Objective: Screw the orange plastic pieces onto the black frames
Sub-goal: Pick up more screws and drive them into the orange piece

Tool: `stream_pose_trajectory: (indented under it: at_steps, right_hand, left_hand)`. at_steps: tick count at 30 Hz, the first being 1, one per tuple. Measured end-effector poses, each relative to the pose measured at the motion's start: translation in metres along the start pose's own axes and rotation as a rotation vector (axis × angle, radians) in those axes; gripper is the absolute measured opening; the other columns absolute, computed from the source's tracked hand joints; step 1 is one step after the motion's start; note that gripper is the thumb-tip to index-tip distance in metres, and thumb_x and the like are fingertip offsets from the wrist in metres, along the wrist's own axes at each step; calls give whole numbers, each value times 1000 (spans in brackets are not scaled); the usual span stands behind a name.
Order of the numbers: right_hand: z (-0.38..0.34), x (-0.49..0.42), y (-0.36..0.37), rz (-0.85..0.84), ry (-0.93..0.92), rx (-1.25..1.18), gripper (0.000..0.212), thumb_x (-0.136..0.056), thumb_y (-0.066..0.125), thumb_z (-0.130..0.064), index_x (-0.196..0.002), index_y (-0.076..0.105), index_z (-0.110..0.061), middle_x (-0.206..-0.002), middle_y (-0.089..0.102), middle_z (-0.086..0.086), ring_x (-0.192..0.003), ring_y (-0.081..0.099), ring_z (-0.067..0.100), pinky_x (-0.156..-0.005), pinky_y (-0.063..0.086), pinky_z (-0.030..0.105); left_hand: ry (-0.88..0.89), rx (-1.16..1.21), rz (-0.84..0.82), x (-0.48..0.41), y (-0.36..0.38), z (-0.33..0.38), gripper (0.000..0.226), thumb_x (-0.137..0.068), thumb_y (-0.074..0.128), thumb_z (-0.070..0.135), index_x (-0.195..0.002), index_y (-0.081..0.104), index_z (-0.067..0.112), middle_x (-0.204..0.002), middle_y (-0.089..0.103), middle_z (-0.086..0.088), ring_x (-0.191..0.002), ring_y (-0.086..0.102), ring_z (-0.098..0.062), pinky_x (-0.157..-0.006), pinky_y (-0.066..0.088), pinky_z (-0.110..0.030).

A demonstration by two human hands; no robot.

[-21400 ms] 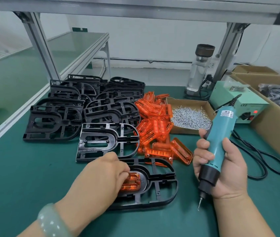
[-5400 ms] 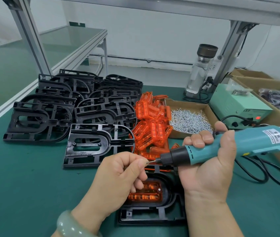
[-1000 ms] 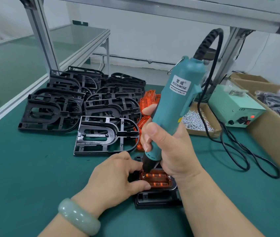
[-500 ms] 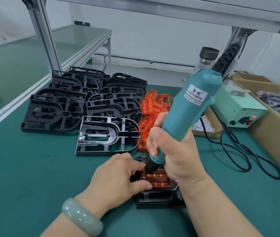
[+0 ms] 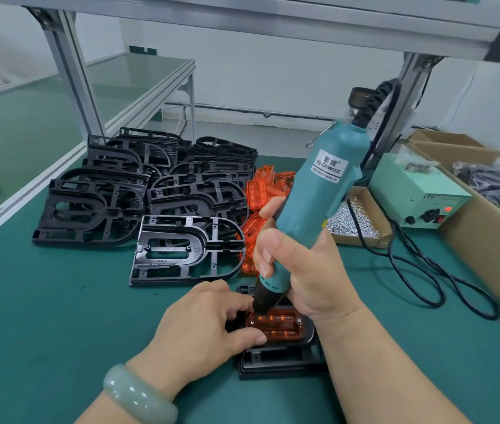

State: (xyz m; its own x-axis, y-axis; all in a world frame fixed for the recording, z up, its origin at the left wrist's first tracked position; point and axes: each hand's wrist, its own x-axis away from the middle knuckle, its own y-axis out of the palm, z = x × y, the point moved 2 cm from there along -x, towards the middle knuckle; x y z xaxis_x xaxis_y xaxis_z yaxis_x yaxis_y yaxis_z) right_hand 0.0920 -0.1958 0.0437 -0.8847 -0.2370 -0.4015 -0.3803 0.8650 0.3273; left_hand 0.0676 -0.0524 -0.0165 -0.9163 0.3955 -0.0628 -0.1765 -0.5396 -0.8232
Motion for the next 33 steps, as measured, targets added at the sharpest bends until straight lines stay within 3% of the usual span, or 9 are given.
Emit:
stream_pose_trajectory:
  at_steps: [4, 9, 19, 26, 28, 30, 33]
  right_hand:
    - [-3, 0, -1, 14, 6, -29, 20, -76, 68, -17, -95, 62, -21, -57, 49, -1, -45, 48, 14, -51, 43, 25]
    - [-17, -3, -6, 15, -60, -267, 50, -70, 84, -35, -101, 52, -12, -57, 50, -4, -45, 48, 9, -51, 41, 23]
    - [-21, 6, -49, 230, -90, -525, 46, -57, 92, -33, -88, 63, -19, -57, 47, -7, -45, 46, 5, -52, 43, 19]
    - [-20, 25, -81, 317, -163, -700, 50, -61, 90, -31, -94, 55, -21, -59, 47, -11, -48, 47, 2, -55, 47, 17]
    - [-20, 28, -85, 333, -167, -710, 51, -61, 90, -31, -95, 54, -21, -60, 47, -11, -48, 48, 2, -55, 47, 17]
    - [-19, 28, -87, 351, -167, -698, 52, -59, 91, -32, -94, 54, -22, -60, 47, -12, -49, 47, 2, -55, 47, 17]
    - [-18, 27, -88, 374, -158, -686, 53, -57, 92, -34, -93, 54, -22, -60, 46, -12, -48, 47, 1, -55, 47, 17]
  left_hand:
    - [-5, 9, -1, 0, 0, -2, 40, -67, 65, 66, -100, 42, 66, -79, 47, 14, -85, 43, 6, -61, 34, -16]
    - [-6, 4, -1, 0, 1, -3, 38, -68, 65, 65, -99, 44, 64, -81, 48, 15, -88, 42, 7, -66, 35, -15]
    - [-35, 48, 14, 2, 3, -6, 42, -65, 67, 67, -105, 59, 56, -88, 49, 23, -92, 44, 11, -74, 40, -13]
    - [-45, 101, 49, 5, -1, -1, 19, -67, 58, 73, -84, 55, 67, -101, 43, 29, -91, 48, 8, -70, 37, -11]
    - [-49, 100, 72, 5, -2, 1, 29, -65, 53, 78, -87, 59, 62, -100, 43, 29, -93, 46, 9, -72, 38, -12]
    - [-38, 66, 95, 5, -2, 4, 54, -56, 43, 86, -95, 63, 54, -99, 41, 29, -98, 42, 11, -77, 38, -12]
    - [-4, 6, 92, 5, -4, 14, 72, -50, 41, 91, -107, 59, 50, -112, 28, 38, -114, 25, 17, -91, 31, -10]
